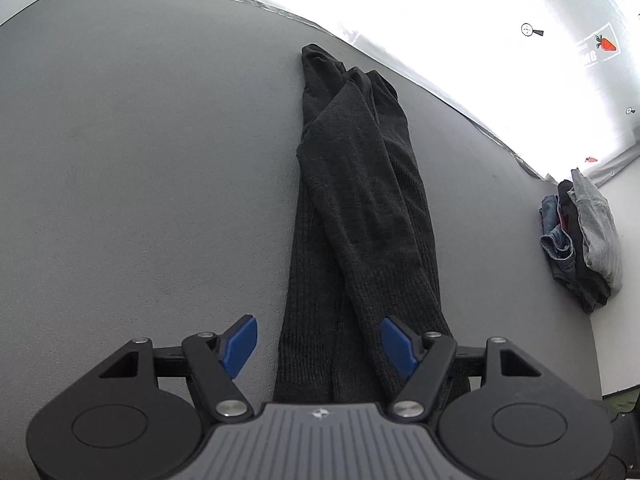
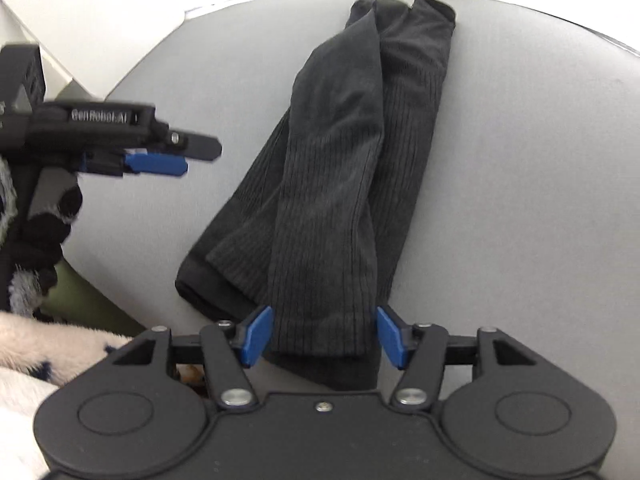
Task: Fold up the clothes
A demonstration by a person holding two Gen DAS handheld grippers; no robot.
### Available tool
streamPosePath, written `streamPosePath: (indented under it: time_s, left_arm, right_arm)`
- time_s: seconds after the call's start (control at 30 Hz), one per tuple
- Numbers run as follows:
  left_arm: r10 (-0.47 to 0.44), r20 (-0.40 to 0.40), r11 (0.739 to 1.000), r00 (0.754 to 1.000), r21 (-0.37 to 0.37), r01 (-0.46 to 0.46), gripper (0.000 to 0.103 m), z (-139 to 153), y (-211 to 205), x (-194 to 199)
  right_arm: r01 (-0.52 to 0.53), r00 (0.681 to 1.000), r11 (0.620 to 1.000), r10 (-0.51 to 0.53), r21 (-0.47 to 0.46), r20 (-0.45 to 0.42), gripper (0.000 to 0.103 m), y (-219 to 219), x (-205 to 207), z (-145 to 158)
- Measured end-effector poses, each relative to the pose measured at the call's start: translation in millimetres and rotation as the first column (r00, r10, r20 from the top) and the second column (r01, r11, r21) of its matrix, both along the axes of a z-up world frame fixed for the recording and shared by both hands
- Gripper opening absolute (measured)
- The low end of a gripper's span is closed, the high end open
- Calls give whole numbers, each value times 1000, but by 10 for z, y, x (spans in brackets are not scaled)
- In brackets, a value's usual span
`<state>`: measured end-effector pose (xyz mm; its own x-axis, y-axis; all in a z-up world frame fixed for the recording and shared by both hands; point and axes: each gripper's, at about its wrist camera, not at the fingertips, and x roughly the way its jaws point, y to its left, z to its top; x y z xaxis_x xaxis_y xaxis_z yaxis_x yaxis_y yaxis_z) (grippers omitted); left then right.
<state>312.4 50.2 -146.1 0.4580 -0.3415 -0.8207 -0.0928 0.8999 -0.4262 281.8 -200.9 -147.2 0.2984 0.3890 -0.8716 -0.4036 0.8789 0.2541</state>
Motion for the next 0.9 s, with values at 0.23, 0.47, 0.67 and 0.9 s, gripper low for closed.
streamPosePath:
  time_s: [0.23,0.47,0.67,0.9]
  left_arm:
    - [-23,2,999,1000,44,23,71,37,-78,159]
    - [-27,-31,999,999,39,28,71,-59,-72,115]
    - [-33,-40,999,999,30,34,71,-104,-102,112]
    - [-42,-15,997,999,71,43,75,-46,-124,204]
  right_arm:
    - [60,993,998,-57,26,-104,56,-47,357,-230]
    - [38,999,986,-36,163,-18,7,-125,30,121]
    - [169,975,952,-123,257,-186,7,-482,-27,-91]
    - [230,970,959,-211,166,-124,61,-526,66,-34]
